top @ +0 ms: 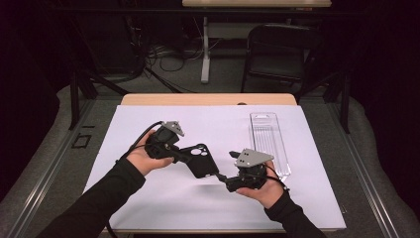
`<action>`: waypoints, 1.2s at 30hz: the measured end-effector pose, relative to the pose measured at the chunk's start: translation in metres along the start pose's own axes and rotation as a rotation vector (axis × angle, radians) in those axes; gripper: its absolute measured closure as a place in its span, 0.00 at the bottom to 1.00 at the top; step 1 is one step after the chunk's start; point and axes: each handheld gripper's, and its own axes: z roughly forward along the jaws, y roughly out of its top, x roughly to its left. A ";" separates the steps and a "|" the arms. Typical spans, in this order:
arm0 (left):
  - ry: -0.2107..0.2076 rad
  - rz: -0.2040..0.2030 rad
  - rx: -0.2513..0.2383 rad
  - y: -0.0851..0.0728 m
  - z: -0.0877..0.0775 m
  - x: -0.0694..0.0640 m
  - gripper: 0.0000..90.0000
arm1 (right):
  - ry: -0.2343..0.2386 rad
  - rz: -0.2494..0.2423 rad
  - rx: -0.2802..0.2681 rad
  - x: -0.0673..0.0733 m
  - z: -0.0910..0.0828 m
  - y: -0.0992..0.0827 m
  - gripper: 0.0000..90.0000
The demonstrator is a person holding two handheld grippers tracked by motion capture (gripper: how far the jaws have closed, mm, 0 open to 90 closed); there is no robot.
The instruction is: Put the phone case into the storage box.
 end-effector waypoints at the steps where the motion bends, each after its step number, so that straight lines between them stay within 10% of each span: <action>1: 0.001 -0.003 0.003 0.001 0.000 0.000 0.90 | -0.007 0.002 0.001 0.000 0.000 0.001 0.17; 12: 0.011 0.002 0.068 0.012 0.001 -0.004 0.90 | 0.036 0.036 0.023 -0.003 -0.004 0.013 0.06; 36: 0.032 0.001 0.148 0.029 0.007 -0.010 0.90 | 0.013 -0.021 0.053 -0.008 -0.016 0.048 0.16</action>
